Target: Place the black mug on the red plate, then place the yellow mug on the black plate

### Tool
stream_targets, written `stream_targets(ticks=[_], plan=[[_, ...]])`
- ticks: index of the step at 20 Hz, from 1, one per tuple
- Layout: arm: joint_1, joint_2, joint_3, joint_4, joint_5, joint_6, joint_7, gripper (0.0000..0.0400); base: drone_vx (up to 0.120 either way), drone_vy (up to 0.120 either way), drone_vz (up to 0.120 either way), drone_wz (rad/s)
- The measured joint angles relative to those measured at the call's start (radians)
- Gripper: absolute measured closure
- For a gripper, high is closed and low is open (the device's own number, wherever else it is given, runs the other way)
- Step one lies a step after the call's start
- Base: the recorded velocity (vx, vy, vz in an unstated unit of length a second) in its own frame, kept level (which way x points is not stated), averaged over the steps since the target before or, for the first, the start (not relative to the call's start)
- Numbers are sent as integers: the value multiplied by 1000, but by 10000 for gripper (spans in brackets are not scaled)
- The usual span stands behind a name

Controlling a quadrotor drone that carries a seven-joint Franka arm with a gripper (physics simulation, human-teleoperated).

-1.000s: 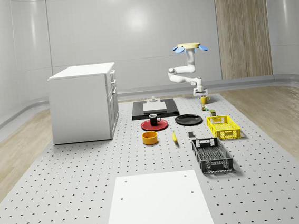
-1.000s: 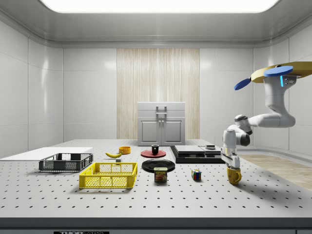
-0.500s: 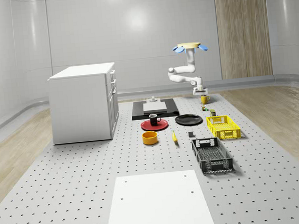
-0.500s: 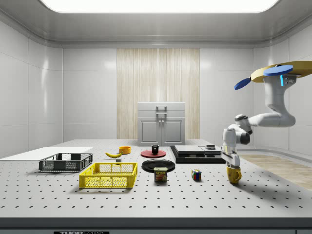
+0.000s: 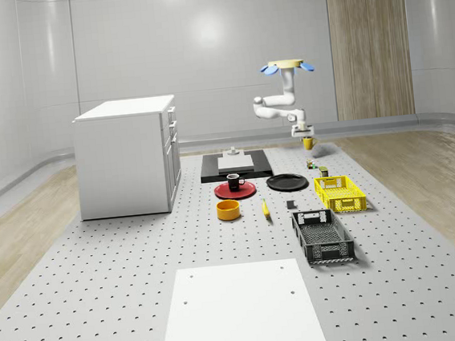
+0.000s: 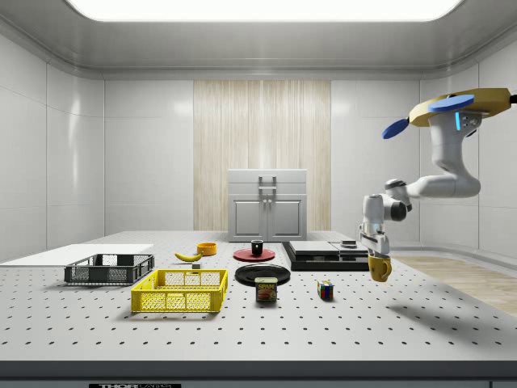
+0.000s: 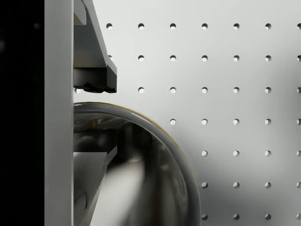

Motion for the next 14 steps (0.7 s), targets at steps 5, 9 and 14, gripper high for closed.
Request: stream_targets(ticks=[5,9,14], plan=[[1,-1,5,-2,5,-2,0,290,120,-120,24,0],[1,-2,6,-2,7,-1,1,290,120,-120,0,0],[0,-4,7,-2,8,-1,1,290,120,-120,0,0]])
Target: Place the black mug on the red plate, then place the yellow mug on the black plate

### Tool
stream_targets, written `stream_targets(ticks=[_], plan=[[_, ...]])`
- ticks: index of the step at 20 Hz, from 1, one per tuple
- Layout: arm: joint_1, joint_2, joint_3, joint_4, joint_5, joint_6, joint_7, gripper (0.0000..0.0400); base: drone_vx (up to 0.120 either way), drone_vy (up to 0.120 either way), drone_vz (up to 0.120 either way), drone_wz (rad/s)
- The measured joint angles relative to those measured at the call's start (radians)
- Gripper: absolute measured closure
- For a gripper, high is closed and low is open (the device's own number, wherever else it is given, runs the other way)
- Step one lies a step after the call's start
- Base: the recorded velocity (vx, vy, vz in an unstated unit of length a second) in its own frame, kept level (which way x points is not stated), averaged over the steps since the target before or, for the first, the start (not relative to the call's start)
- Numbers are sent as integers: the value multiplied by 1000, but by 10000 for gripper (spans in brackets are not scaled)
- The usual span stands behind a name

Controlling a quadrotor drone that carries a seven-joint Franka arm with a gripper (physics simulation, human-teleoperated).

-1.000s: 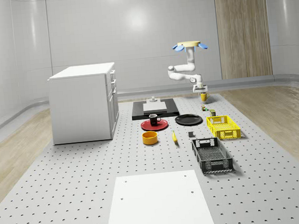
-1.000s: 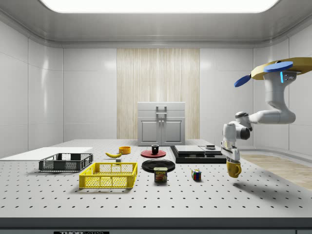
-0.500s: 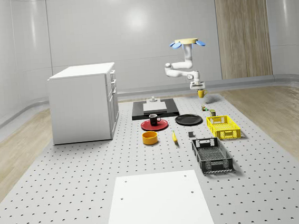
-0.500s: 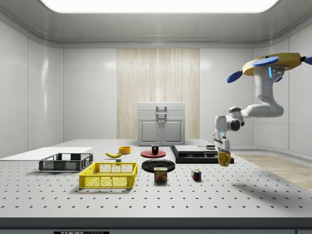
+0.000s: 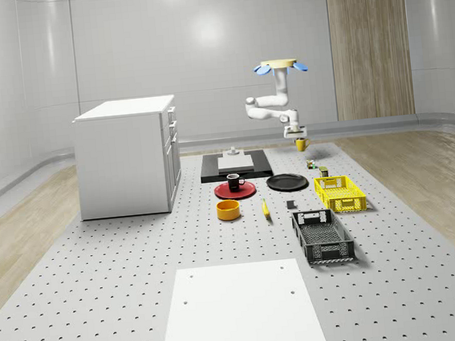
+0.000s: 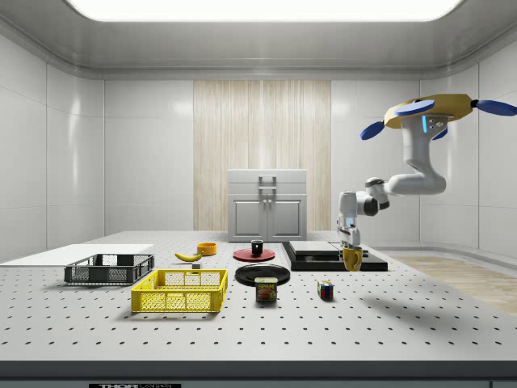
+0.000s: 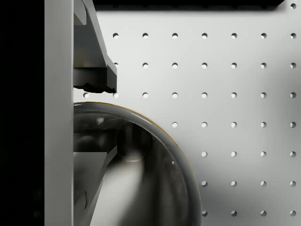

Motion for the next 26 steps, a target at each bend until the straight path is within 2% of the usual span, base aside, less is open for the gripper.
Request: stream_targets(ticks=[26], plan=[[-2,-5,0,0,2,4,1,290,120,-120,0,0]])
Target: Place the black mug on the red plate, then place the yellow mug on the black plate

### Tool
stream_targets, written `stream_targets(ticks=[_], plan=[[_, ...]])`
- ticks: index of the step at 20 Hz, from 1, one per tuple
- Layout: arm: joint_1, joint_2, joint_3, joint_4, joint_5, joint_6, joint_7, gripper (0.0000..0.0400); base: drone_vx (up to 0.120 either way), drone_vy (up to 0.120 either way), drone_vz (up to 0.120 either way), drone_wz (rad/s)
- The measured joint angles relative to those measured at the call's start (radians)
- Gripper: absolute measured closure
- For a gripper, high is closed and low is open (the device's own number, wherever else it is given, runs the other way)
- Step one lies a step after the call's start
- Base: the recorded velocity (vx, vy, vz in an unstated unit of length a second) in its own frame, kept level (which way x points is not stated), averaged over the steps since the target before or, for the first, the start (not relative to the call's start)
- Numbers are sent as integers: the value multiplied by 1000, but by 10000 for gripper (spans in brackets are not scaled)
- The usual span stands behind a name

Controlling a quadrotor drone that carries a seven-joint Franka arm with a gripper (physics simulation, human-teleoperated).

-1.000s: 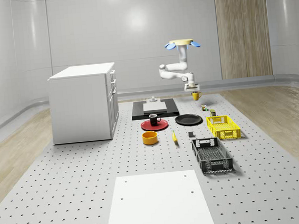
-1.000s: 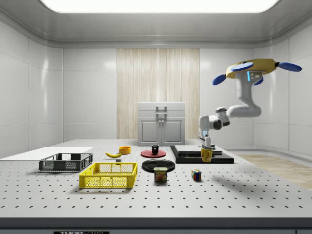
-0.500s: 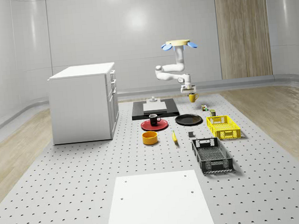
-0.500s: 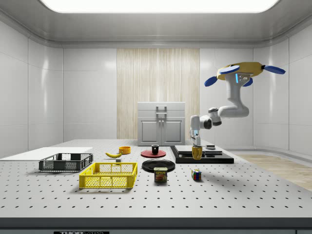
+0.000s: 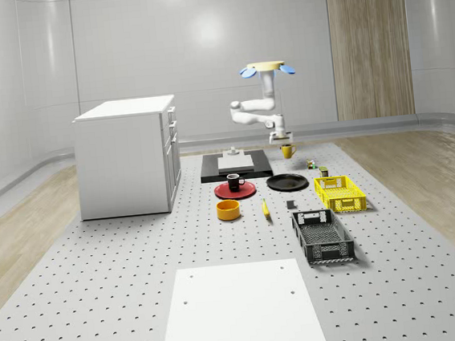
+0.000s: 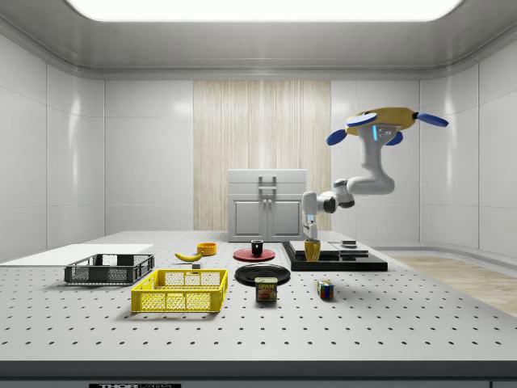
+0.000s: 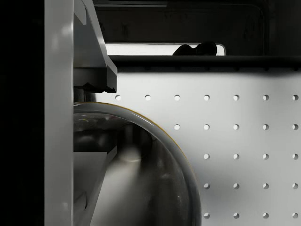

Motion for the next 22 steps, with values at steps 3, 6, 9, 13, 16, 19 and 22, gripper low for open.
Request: stream_targets(ticks=[3,6,9,13,16,19,22], plan=[[0,0,0,0,0,0,0,290,120,-120,0,0],[0,-1,0,0,0,1,0,290,120,-120,0,0],[0,-1,0,0,1,1,0,290,120,-80,0,0],[-1,-2,0,0,1,2,0,290,120,0,-20,0],[-1,-2,0,0,1,2,1,290,120,0,-120,0],[-1,-3,0,0,1,2,1,290,120,0,-27,0],[-1,-3,0,0,1,3,1,290,120,0,0,0]])
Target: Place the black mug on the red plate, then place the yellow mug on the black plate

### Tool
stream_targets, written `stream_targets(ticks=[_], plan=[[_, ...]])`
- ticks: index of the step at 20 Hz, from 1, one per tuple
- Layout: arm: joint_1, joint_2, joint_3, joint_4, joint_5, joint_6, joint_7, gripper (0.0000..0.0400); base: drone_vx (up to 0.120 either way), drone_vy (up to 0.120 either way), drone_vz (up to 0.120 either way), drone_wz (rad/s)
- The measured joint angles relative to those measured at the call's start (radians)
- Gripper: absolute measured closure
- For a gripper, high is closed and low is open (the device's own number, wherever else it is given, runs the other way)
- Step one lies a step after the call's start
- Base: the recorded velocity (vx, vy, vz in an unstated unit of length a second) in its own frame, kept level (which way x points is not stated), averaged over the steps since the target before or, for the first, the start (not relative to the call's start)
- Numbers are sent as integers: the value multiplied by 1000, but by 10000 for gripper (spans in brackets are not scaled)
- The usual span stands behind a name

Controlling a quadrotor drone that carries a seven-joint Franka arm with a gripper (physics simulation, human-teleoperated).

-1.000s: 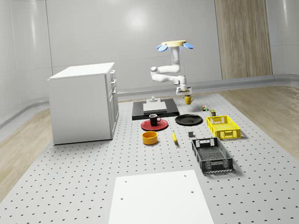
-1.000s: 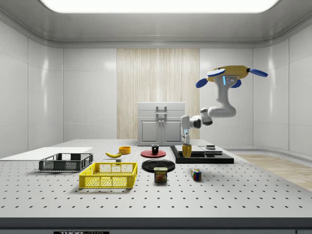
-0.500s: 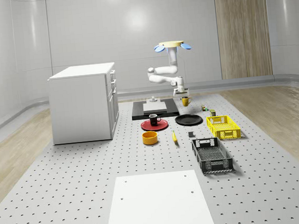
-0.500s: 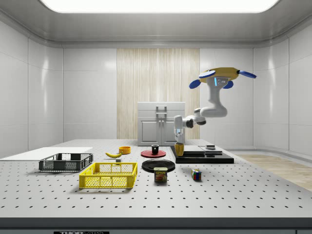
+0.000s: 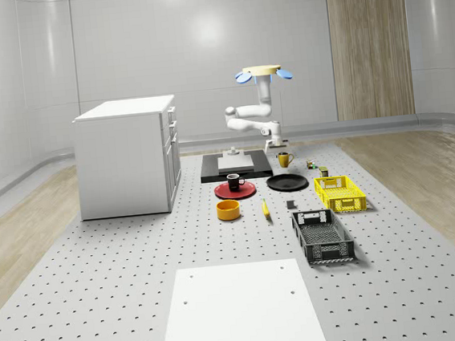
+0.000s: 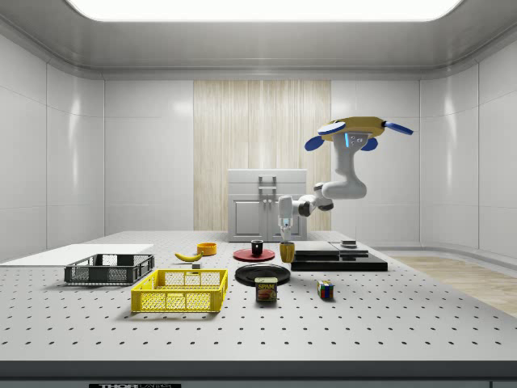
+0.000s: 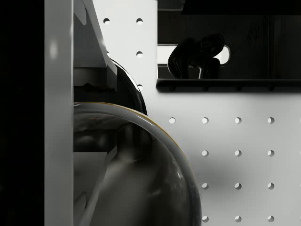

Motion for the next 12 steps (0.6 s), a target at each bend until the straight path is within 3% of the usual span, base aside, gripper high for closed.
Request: stream_targets(ticks=[4,12], plan=[[0,0,0,0,0,0,0,290,120,-60,0,0],[0,-1,0,0,1,1,0,290,120,0,0,0]])
